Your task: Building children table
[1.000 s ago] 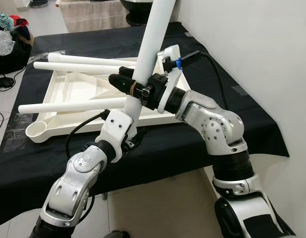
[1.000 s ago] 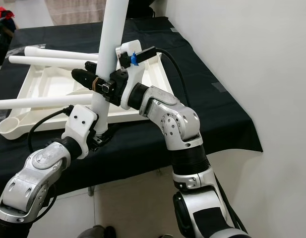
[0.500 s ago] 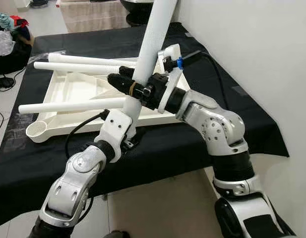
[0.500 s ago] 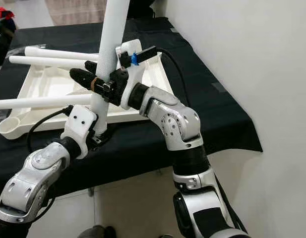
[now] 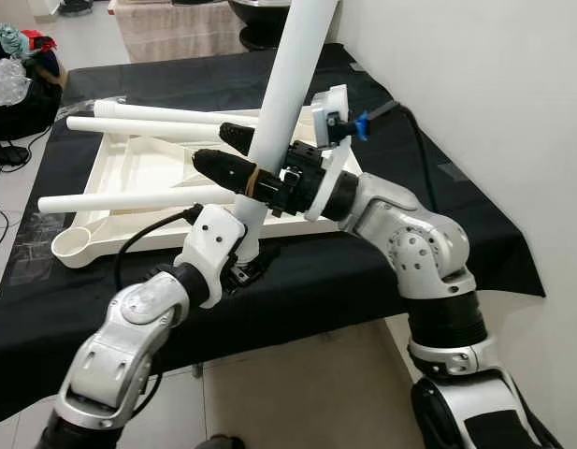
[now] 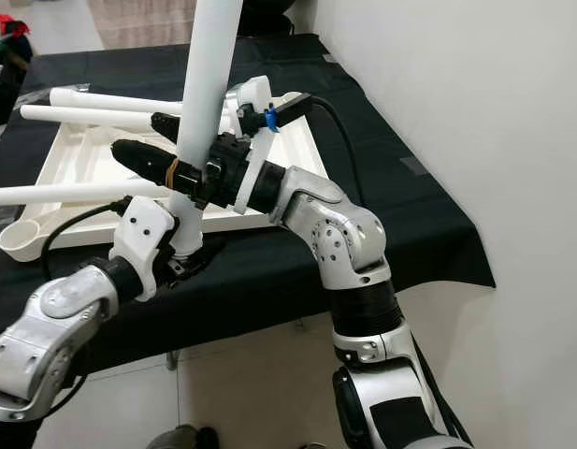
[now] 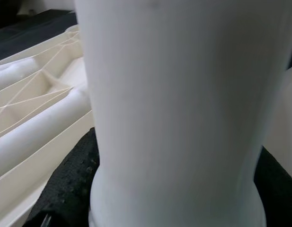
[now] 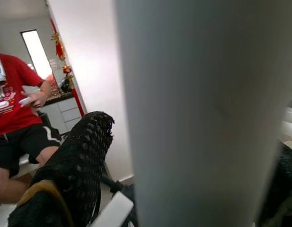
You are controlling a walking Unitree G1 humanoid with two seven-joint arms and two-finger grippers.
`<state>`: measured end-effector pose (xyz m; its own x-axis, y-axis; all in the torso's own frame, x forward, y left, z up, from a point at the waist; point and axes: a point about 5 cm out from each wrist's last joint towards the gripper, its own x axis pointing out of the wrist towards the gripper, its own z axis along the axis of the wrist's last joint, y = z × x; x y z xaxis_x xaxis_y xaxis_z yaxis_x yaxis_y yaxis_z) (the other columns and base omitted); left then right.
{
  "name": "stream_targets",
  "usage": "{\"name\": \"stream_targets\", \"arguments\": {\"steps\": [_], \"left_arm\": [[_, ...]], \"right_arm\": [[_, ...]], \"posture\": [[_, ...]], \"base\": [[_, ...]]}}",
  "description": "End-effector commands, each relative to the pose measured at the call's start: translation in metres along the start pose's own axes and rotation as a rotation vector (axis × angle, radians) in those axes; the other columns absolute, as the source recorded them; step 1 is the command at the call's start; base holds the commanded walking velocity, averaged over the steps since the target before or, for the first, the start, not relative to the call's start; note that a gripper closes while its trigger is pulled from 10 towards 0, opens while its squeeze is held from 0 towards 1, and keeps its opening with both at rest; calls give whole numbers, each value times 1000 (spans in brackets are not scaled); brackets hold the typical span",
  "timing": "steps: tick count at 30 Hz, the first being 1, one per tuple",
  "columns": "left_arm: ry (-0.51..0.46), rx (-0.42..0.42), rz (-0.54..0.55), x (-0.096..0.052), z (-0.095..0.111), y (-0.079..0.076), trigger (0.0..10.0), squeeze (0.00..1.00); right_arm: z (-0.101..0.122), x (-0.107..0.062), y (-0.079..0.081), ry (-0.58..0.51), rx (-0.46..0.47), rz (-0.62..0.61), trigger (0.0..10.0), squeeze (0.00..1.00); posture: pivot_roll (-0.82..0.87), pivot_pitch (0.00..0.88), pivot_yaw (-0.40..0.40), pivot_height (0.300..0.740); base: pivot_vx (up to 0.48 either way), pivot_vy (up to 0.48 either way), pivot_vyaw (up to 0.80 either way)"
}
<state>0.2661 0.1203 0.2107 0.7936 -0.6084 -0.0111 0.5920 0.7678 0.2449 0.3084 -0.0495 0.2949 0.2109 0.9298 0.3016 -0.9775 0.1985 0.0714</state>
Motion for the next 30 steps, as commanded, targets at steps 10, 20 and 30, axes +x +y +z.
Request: {"name": "stream_targets", "arguments": {"steps": [10, 20, 30], "left_arm": [[37, -141, -268, -21, -1, -15, 10000, 0], [157, -151, -395, -43, -18, -15, 10000, 0], [184, -109, -412, -45, -18, -7, 10000, 0]], "right_arm": [[0, -12, -12, -25, 27, 46, 10000, 0], [4, -23, -14, -22, 64, 116, 10000, 0], [-13, -22, -4, 20, 151, 198, 10000, 0]], "posture": [[108, 91, -8, 740], [111, 100, -4, 740], [109, 95, 2, 740]], "base": [[0, 0, 0], [0, 0, 0], [0, 0, 0]]}}
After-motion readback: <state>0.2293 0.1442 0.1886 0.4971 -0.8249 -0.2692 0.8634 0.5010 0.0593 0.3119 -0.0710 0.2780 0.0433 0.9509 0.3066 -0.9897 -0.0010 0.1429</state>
